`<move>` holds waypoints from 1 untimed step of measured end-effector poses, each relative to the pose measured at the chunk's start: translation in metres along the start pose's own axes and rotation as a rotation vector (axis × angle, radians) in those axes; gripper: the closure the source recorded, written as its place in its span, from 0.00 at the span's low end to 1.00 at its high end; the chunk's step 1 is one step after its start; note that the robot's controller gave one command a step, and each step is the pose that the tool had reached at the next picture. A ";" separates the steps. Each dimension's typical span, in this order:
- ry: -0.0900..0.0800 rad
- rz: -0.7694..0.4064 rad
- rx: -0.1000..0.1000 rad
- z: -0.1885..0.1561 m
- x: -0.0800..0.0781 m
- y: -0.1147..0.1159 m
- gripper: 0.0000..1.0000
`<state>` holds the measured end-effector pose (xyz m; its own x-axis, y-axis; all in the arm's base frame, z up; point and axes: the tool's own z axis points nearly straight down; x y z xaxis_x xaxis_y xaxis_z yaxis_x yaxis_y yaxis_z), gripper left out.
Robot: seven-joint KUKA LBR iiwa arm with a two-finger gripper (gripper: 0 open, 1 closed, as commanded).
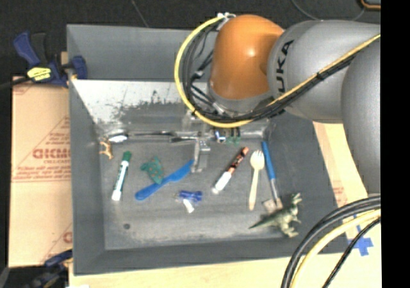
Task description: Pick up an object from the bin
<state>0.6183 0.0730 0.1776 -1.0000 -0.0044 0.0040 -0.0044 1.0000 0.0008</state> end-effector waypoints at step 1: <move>-0.008 0.002 -0.001 -0.005 -0.002 0.000 0.00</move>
Offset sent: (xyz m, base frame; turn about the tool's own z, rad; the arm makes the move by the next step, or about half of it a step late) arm 0.0059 0.0139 -0.1076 -0.6569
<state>0.6200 0.0727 0.1828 -1.0000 -0.0020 -0.0044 -0.0020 1.0000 0.0014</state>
